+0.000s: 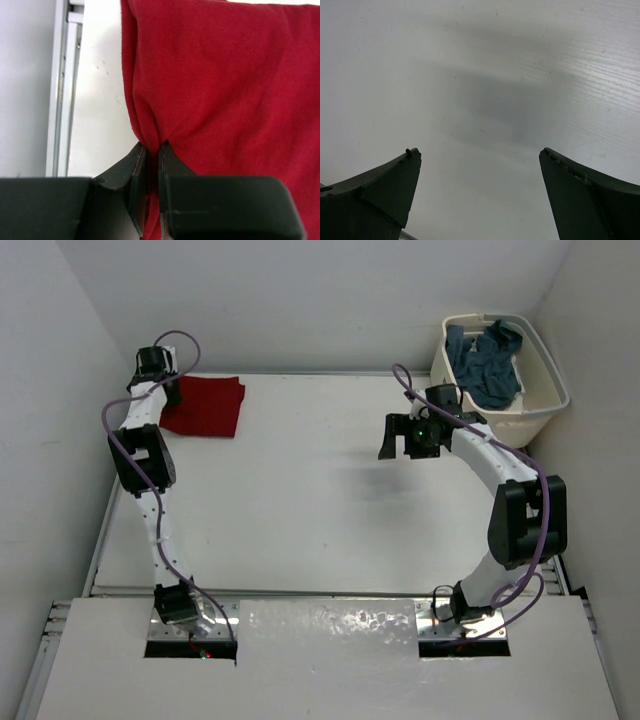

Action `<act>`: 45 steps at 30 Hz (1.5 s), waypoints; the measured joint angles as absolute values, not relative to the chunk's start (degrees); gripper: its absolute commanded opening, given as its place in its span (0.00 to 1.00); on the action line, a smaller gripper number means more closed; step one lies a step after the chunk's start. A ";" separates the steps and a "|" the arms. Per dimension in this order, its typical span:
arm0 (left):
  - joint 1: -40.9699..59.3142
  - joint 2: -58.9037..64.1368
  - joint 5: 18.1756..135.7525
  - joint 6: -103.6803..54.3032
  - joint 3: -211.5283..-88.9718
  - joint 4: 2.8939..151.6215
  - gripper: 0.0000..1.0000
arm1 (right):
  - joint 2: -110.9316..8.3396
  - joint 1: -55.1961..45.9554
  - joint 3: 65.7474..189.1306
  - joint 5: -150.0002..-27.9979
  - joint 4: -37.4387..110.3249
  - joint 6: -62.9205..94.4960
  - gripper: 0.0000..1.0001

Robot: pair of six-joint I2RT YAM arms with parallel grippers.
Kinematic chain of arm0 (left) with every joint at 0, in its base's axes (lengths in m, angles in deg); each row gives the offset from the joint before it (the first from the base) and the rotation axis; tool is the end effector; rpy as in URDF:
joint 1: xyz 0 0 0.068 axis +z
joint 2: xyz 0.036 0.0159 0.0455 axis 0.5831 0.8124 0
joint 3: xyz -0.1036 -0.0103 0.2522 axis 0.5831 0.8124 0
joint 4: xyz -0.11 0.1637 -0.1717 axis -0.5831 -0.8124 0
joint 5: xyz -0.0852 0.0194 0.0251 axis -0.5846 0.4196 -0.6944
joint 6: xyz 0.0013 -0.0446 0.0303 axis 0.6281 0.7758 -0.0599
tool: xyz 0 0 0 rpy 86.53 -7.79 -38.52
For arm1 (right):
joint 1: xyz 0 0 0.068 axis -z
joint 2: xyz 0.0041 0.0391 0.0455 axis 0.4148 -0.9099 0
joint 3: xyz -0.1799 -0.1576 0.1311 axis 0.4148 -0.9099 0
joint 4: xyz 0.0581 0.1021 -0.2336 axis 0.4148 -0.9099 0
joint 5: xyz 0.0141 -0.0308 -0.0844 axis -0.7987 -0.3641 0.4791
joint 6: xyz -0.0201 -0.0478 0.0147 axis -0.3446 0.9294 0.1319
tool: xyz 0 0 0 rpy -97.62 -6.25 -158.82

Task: Fold and stack the t-shirts
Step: Put the neatly folded tshirt into the corner of the board with the left arm, then grab crumpled tshirt from bin with the right arm

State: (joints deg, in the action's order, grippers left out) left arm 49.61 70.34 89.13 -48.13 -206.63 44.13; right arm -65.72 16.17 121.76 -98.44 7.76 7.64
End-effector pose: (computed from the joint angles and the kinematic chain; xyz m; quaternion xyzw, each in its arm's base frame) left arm 0.5429 0.1374 0.1901 -0.0297 0.9249 0.1151 0.3610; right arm 0.3492 0.0618 0.2364 0.0096 0.9437 0.1989 0.2641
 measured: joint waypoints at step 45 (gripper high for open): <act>45.56 21.97 98.63 -24.52 -181.78 45.55 1.00 | -55.45 16.17 119.03 -93.65 10.06 7.93 0.99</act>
State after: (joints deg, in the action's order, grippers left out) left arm 45.56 21.97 98.63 -24.52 -181.78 45.55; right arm -55.45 16.17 119.03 -93.65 10.06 7.93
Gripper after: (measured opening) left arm 0.996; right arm 0.993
